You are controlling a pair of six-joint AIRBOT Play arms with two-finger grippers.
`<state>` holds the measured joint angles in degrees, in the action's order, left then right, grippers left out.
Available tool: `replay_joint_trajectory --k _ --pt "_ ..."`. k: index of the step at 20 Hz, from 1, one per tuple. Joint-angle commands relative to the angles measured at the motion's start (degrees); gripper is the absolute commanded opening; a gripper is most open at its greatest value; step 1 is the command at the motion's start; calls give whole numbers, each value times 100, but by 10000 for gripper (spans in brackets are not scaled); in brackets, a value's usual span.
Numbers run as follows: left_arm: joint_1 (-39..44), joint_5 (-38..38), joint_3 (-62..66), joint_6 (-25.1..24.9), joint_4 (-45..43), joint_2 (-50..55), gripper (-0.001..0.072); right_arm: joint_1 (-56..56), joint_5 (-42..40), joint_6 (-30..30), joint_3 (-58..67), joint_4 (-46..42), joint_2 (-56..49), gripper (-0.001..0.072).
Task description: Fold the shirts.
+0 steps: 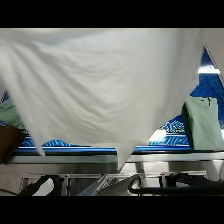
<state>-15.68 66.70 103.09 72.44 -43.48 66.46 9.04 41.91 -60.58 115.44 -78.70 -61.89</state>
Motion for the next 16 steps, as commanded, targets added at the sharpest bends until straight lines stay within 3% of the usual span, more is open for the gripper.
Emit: replay_joint_trajectory --k 1,7,9,10,11,12,16 --pt "761 -326 -850 -129 -752 1373 16 -664 673 -1088 2 138 -1567 16" --pt "837 -1054 -1174 -553 -796 3633 17 -1770 1202 -811 4 2553 -3615 18" --pt "835 -1008 -852 -551 -796 4116 20 -1827 1198 -796 4 2800 -3875 21" --pt "835 -870 -621 -538 -789 4295 115 -1838 1213 -800 4 2798 -3908 72" --pt "831 -632 -341 -535 -791 4435 485 -1858 1226 -807 4 2798 -3888 291" --pt "798 -378 -81 -522 -802 4516 698 -1908 1338 -846 4 2787 -3807 395" --pt "297 966 920 -232 -807 4522 701 -2479 2745 -1572 -4 1895 -3093 384"
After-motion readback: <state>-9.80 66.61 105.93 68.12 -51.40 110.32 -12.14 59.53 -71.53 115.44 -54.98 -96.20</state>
